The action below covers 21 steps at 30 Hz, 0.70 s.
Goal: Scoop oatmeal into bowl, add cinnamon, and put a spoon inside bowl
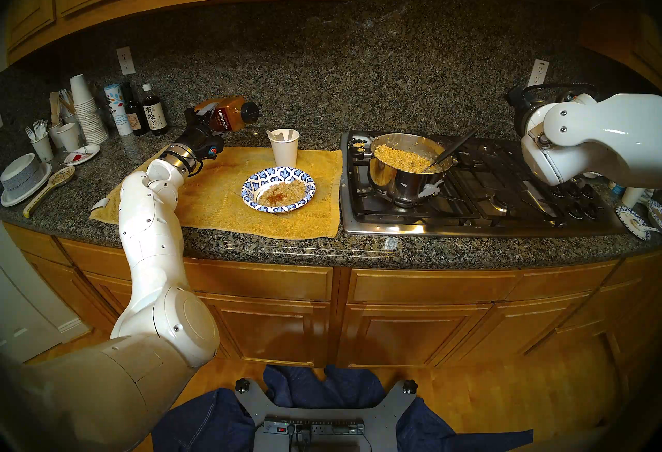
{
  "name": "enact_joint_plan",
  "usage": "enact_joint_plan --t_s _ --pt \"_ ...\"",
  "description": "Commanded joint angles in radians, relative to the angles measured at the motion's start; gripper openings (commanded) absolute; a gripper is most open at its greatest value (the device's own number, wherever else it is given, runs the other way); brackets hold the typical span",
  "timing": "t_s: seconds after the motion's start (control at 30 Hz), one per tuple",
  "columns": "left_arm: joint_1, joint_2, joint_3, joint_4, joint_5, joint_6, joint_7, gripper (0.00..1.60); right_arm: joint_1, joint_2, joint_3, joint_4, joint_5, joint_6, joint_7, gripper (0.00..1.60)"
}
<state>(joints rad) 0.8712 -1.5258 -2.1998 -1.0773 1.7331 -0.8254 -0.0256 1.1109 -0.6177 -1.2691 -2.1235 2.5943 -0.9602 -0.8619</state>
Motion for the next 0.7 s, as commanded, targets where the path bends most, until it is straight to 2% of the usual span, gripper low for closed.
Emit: enact_joint_plan --t_s 0.0,0.67 --pt "-0.086 0.002 -0.005 -0.06 -0.021 0.011 -0.044 0.0 0.018 -0.005 0.014 0.008 -0.004 0.0 0.003 1.6" --pt "-0.106 -0.026 -0.031 -0.089 -0.023 0.049 -0.322 0.0 0.014 -0.012 0.008 0.008 0.014 0.0 0.004 1.6"
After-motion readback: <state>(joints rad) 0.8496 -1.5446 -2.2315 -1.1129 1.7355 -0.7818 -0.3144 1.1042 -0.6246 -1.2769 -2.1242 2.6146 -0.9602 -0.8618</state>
